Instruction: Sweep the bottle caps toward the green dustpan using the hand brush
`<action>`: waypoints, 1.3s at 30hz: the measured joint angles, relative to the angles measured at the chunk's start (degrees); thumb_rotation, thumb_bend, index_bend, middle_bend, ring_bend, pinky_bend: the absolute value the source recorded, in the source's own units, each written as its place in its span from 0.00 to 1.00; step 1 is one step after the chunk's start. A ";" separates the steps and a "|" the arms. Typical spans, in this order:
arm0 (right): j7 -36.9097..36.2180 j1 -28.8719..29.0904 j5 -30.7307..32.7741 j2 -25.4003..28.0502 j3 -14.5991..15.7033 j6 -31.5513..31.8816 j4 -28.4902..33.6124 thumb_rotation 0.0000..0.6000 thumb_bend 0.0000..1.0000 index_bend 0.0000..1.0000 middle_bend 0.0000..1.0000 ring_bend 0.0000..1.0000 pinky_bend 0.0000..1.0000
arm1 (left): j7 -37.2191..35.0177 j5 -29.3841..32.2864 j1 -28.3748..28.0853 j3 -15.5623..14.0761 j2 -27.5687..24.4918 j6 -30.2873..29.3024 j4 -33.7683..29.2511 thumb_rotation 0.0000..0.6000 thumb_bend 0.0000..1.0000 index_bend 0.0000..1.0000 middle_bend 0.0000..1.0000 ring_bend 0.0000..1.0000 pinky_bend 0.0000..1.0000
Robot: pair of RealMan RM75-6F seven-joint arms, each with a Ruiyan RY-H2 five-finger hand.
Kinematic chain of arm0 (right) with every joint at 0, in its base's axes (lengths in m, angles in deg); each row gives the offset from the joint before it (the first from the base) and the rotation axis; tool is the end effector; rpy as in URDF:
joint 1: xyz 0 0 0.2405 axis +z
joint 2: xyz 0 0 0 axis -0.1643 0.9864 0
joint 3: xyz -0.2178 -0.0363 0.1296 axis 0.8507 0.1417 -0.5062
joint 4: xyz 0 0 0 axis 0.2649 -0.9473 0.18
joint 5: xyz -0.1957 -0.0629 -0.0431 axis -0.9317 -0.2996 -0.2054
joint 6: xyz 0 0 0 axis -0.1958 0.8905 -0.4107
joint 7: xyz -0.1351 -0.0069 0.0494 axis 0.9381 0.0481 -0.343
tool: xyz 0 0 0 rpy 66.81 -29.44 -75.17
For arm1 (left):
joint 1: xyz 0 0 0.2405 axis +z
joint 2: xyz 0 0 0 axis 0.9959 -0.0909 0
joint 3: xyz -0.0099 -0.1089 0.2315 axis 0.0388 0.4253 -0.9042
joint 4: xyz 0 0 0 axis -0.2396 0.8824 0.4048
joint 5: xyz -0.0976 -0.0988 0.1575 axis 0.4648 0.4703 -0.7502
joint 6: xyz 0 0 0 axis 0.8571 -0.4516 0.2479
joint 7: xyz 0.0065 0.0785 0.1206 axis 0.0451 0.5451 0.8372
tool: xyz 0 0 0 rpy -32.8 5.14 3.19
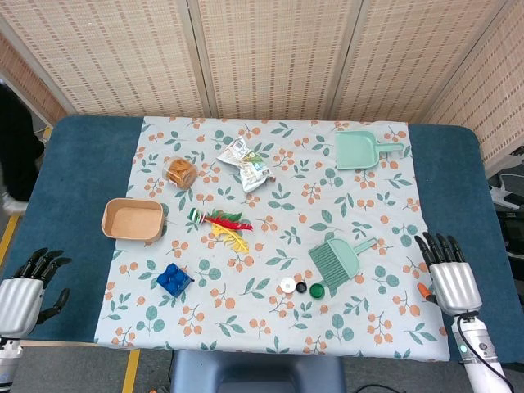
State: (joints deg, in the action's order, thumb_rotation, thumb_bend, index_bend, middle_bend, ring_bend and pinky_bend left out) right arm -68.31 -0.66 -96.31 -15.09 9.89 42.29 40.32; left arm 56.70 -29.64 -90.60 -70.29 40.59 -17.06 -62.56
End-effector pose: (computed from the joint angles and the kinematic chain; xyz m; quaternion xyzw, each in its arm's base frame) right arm -0.3270 -0.2004 0.0968 0.6630 -0.3447 0.2795 0.6029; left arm -0.3105 0.1803 0.1506 -0.6302 -0.3451 -0.3783 0.5836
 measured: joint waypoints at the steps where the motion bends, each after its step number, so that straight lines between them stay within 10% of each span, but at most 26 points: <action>1: 0.01 -0.02 -0.05 0.02 0.03 0.04 -0.01 1.00 0.10 0.00 0.03 0.00 0.05 | -0.02 -0.01 -0.02 0.00 0.01 0.04 0.01 1.00 0.37 0.26 0.17 0.10 0.35; 14: -0.45 -0.11 -0.27 0.26 -0.10 0.38 -0.13 1.00 0.10 0.01 0.03 0.00 0.09 | -1.05 -0.14 -0.74 0.16 0.47 0.98 0.84 1.00 0.37 0.26 0.18 0.11 0.35; 21: -4.97 1.77 -2.27 -0.59 -1.07 0.18 -2.60 1.00 0.10 0.13 0.18 0.06 0.18 | -2.92 0.15 -0.03 0.26 -0.28 -0.45 0.69 1.00 0.37 0.27 0.20 0.11 0.36; 27: -10.29 6.21 -3.04 1.60 -1.60 -7.03 -2.68 1.00 0.10 0.25 0.28 0.18 0.21 | -2.75 0.48 0.39 0.56 -0.60 -0.98 0.27 1.00 0.37 0.27 0.20 0.11 0.36; 39: -21.17 16.69 -2.51 0.02 -3.01 -21.57 -12.58 1.00 0.10 0.29 0.30 0.12 0.03 | -2.50 1.10 0.59 0.74 -0.73 -0.92 0.02 1.00 0.37 0.27 0.21 0.12 0.36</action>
State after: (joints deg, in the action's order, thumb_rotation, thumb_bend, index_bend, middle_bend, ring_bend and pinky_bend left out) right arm -89.48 16.03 -98.82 -15.07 6.88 20.71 27.74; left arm 54.21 -28.54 -90.01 -69.55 39.85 -17.99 -62.54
